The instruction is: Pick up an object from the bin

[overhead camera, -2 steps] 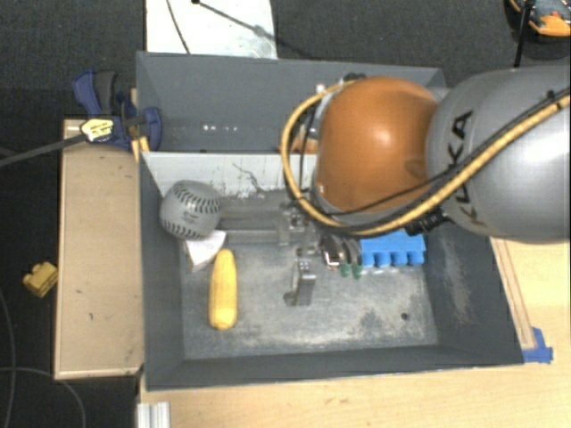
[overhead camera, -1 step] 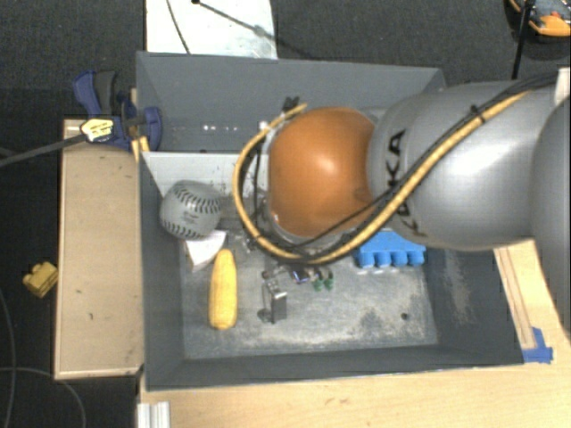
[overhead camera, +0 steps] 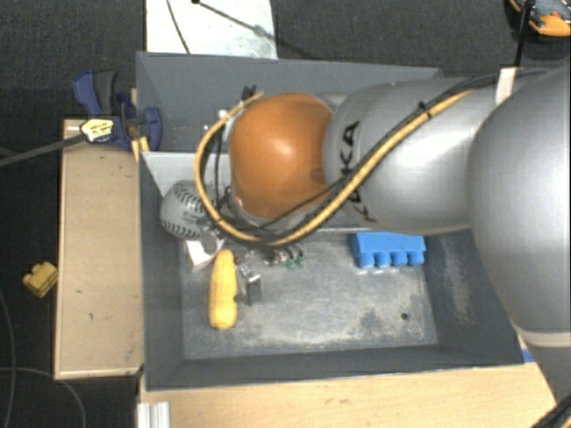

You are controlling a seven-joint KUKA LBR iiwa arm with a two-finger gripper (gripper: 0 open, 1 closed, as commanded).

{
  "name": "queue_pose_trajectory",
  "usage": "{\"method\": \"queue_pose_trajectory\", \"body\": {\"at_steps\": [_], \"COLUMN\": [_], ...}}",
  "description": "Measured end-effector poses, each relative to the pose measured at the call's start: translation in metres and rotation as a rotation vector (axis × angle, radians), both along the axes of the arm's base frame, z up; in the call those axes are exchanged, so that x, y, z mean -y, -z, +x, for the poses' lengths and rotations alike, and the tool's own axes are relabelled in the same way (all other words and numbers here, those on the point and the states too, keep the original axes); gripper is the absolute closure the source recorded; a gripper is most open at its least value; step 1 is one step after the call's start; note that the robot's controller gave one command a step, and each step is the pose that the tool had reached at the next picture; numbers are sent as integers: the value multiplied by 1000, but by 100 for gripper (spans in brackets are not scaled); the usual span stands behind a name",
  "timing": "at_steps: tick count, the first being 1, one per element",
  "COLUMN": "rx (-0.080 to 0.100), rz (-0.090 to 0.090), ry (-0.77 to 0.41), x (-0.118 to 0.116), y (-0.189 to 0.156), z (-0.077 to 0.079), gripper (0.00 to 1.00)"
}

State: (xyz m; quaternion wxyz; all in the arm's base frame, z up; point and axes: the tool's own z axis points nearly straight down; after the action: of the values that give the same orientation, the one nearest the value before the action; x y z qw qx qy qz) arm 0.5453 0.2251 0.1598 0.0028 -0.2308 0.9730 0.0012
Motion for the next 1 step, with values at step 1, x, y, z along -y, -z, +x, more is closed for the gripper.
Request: {"method": "queue_pose_trajectory", "body": {"at_steps": [1], "rx": [-2], "rz": [-3], "ry": [-287], "x": [15], "y": [-1], "z": [-18], "gripper": [0]}}
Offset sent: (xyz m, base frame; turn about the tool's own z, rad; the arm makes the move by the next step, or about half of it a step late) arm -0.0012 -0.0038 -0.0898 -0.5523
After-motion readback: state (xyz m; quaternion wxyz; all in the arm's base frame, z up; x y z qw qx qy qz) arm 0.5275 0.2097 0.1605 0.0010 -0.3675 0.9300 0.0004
